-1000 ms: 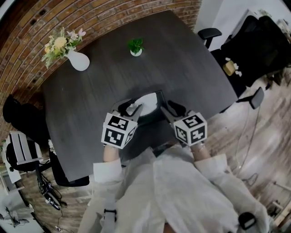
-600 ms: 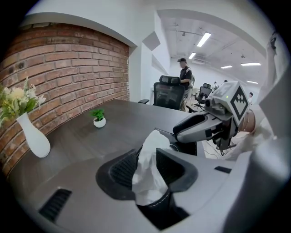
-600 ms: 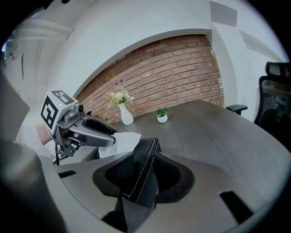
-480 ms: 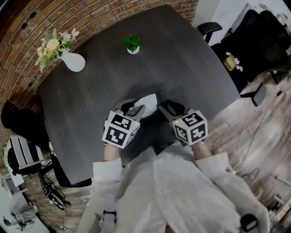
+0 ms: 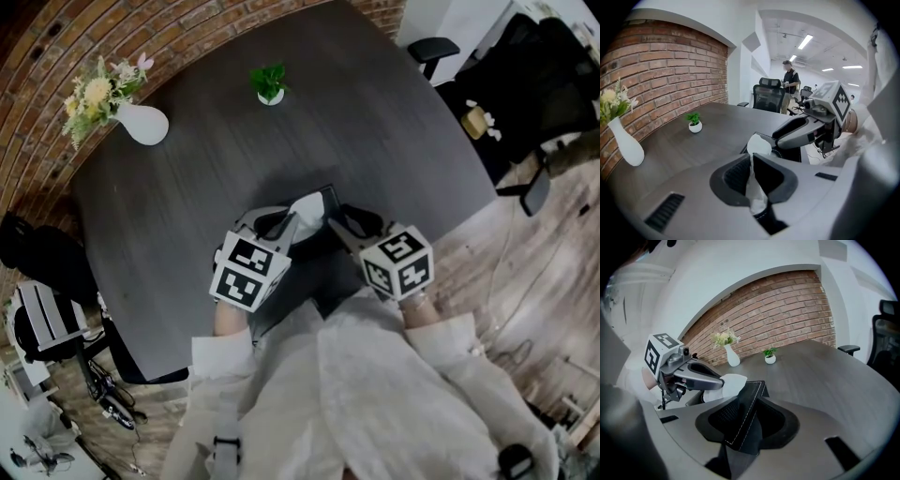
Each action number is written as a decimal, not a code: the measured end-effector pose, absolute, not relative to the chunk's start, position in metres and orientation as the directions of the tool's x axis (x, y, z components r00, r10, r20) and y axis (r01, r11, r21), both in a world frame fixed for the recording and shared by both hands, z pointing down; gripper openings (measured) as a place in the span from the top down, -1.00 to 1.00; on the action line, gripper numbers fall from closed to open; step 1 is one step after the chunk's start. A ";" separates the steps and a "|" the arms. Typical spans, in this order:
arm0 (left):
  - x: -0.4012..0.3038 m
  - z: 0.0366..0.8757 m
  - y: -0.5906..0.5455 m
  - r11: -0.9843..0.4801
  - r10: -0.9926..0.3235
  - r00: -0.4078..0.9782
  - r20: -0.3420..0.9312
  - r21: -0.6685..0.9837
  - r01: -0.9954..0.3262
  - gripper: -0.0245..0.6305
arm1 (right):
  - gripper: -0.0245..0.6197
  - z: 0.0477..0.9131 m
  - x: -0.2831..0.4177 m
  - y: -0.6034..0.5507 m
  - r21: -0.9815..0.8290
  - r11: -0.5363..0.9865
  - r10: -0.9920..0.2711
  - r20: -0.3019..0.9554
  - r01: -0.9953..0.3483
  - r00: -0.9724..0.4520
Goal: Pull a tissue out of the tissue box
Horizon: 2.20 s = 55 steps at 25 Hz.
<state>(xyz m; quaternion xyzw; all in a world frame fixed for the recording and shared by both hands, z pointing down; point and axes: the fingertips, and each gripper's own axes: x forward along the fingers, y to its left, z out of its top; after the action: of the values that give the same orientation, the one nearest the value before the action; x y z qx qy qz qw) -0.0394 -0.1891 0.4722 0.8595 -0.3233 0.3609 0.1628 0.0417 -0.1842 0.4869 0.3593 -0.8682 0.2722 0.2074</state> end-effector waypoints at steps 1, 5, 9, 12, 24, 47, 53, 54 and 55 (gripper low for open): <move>-0.039 0.472 -0.189 -0.737 -0.440 0.531 0.724 0.046 -0.674 0.87 | 0.56 0.487 0.042 -0.184 -0.324 0.591 -0.512 0.556 -0.738 -0.655; -0.037 0.469 -0.190 -0.724 -0.456 0.542 0.706 0.059 -0.687 0.89 | 0.55 0.487 0.046 -0.184 -0.337 0.584 -0.513 0.551 -0.738 -0.658; -0.038 0.462 -0.194 -0.709 -0.488 0.553 0.675 0.063 -0.703 0.90 | 0.55 0.488 0.046 -0.184 -0.337 0.582 -0.515 0.551 -0.740 -0.656; -0.038 0.454 -0.196 -0.693 -0.514 0.566 0.645 0.077 -0.717 0.90 | 0.55 0.489 0.046 -0.184 -0.333 0.585 -0.517 0.549 -0.739 -0.656; -0.048 0.436 -0.198 -0.663 -0.558 0.583 0.590 0.105 -0.741 0.90 | 0.55 0.489 0.044 -0.183 -0.323 0.583 -0.525 0.551 -0.746 -0.649; -0.054 0.415 -0.203 -0.624 -0.625 0.575 0.528 0.105 -0.775 0.90 | 0.55 0.490 0.047 -0.183 -0.303 0.593 -0.526 0.556 -0.746 -0.643; -0.056 0.413 -0.202 -0.616 -0.635 0.578 0.513 0.116 -0.779 0.90 | 0.55 0.490 0.045 -0.183 -0.298 0.591 -0.530 0.558 -0.750 -0.639; -0.056 0.413 -0.202 -0.614 -0.635 0.577 0.513 0.117 -0.780 0.90 | 0.55 0.490 0.045 -0.182 -0.299 0.590 -0.528 0.559 -0.750 -0.639; -0.056 0.412 -0.201 -0.613 -0.636 0.577 0.512 0.118 -0.781 0.90 | 0.55 0.490 0.045 -0.181 -0.301 0.590 -0.527 0.559 -0.749 -0.640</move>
<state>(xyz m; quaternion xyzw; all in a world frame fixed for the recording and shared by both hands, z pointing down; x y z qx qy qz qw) -0.0559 -0.2014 0.4123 0.8720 -0.4063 0.2154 0.1678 0.0448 -0.1814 0.4899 0.3682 -0.8664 0.2631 0.2110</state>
